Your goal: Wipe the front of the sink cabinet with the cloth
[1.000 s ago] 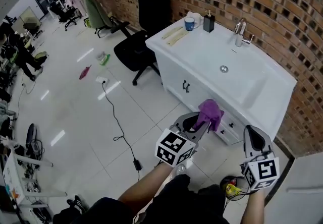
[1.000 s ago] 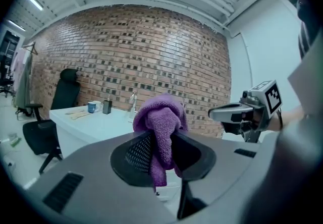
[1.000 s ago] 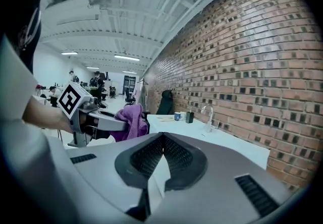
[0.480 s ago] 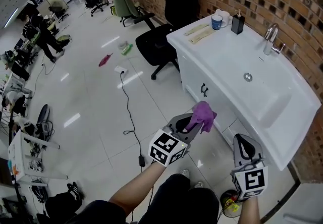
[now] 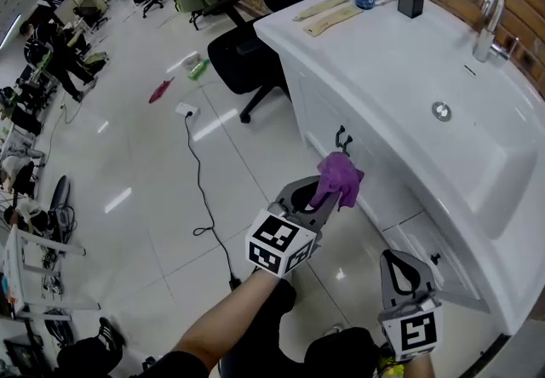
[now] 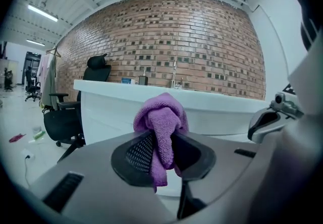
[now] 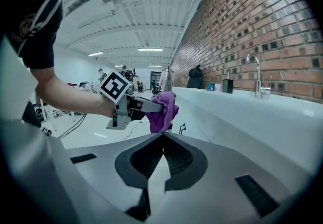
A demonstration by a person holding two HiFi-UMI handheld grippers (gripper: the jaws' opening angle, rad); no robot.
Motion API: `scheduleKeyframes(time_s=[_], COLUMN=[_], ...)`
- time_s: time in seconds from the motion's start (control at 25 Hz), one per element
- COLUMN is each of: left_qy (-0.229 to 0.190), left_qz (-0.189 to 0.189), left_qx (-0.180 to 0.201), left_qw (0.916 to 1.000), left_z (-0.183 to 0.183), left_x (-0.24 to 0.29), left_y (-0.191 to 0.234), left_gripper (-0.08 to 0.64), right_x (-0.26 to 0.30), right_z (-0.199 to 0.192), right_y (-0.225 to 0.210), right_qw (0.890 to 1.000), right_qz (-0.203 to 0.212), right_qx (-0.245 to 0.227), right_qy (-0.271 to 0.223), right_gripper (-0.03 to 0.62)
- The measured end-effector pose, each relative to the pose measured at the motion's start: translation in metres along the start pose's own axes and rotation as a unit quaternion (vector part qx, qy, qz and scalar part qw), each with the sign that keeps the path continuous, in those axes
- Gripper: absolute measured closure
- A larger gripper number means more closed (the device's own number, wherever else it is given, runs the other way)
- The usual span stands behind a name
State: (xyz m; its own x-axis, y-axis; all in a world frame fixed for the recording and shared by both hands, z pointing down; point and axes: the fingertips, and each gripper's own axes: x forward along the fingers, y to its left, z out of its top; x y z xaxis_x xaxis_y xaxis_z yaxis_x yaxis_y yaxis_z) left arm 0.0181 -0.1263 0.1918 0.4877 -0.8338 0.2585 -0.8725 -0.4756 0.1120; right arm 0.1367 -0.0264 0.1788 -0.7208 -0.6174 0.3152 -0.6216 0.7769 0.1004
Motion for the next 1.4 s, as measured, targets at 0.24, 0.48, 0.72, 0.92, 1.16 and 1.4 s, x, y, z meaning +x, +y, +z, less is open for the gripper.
scheduleKeyframes(time_s=[0.24, 0.48, 0.72, 0.92, 1.16, 1.4], left_qy=[-0.042, -0.086, -0.068, -0.061, -0.075, -0.079], left_qz=[-0.006, 0.025, 0.064, 0.056, 0.020, -0.042], left_qx=[0.022, 0.017, 0.047, 0.032, 0.012, 0.039], left_qw=[0.9989, 0.9958, 0.9945, 0.9960, 0.9969, 0.9952], left_z=[-0.066, -0.067, -0.062, -0.070, -0.084, -0.099], left_x=[0.074, 0.108, 0.138, 0.157, 0.157, 0.151], left_y=[0.053, 0.090, 0.103, 0.079, 0.045, -0.031], left_gripper=[0.489, 0.489, 0.489, 0.489, 0.489, 0.489], right_x=[0.069, 0.112, 0.113, 0.091, 0.075, 0.065], right_z=[-0.085, -0.139, -0.176, -0.189, -0.198, -0.217], right_y=[-0.009, -0.007, -0.001, -0.017, -0.025, -0.025], right_qw=[1.000, 0.998, 0.996, 0.995, 0.995, 0.997], right_qz=[-0.020, -0.022, -0.023, -0.047, -0.052, -0.050], right_qx=[-0.023, -0.044, -0.059, -0.045, -0.036, -0.023], right_qy=[-0.006, -0.039, -0.064, -0.071, -0.072, -0.059], right_gripper=[0.592, 0.592, 0.592, 0.592, 0.592, 0.592])
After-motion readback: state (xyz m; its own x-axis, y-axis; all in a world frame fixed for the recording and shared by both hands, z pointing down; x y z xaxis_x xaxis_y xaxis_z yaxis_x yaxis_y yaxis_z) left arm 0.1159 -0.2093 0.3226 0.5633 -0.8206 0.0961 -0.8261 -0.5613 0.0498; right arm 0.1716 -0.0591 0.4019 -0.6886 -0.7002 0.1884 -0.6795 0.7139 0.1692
